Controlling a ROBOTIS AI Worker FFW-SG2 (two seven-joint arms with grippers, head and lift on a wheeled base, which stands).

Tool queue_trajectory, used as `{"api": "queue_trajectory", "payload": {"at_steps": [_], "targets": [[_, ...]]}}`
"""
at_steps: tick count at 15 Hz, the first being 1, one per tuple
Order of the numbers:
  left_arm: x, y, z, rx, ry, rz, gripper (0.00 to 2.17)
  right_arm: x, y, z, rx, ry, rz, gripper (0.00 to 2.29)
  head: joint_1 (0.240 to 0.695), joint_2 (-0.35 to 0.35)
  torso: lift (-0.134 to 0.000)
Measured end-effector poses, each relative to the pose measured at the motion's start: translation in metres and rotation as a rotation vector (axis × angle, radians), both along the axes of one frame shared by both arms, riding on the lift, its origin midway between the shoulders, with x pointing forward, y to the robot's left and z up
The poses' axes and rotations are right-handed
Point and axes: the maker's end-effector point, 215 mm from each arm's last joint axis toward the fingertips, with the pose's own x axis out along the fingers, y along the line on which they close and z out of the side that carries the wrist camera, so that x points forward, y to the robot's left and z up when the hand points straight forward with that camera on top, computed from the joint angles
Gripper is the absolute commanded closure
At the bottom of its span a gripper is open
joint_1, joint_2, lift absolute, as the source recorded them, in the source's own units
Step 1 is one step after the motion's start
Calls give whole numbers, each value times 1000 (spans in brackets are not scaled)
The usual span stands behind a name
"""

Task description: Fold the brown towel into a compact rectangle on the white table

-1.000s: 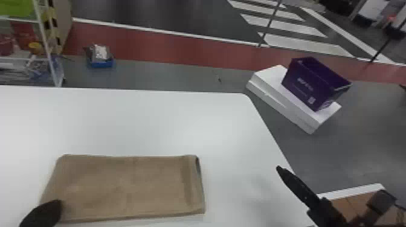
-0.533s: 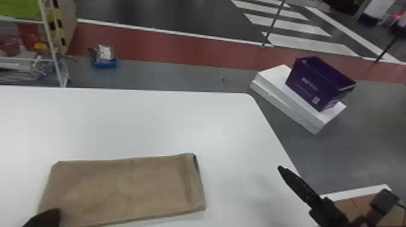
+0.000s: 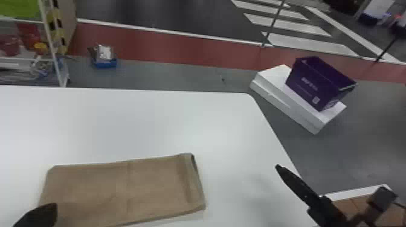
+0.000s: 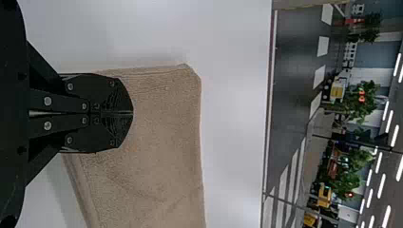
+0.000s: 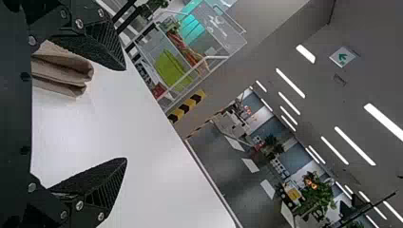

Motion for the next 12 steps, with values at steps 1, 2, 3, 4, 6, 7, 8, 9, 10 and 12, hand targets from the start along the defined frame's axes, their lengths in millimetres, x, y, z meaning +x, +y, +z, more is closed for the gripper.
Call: {"api": "queue_trajectory", "payload": {"at_steps": [1,2,3,4,6,7,8,9,10,12], "targets": [[3,-3,9,-10,-20,-5,2084,2,4,2,-7,6,5,235,695,-317,-124],[7,-6,16,-18,-36,-10,2084,4,9,4,-16,18,10,238,695,-312,-124],[9,-9,20,-23,-44,-15,2084,7,14,3,-30,51,11,238,695,-308,-124],[10,-12,21,-25,-47,-21,2084,10,23,-6,-46,123,9,252,695,-302,-124],[11,-18,15,-25,-35,-31,2084,6,50,-16,-75,257,38,259,695,-268,-124],[11,-20,12,-24,-29,-34,2084,5,62,-15,-96,290,53,259,695,-256,-124],[11,-21,9,-24,-23,-38,2084,6,74,-12,-123,314,64,259,695,-241,-124],[11,-22,6,-23,-19,-39,2084,7,83,-11,-152,336,67,259,695,-230,-124],[11,-22,5,-22,-17,-41,2084,6,91,-14,-183,368,66,259,695,-218,-124],[10,-22,3,-21,-14,-44,2084,2,110,-28,-216,458,101,269,695,-185,-124]]}}
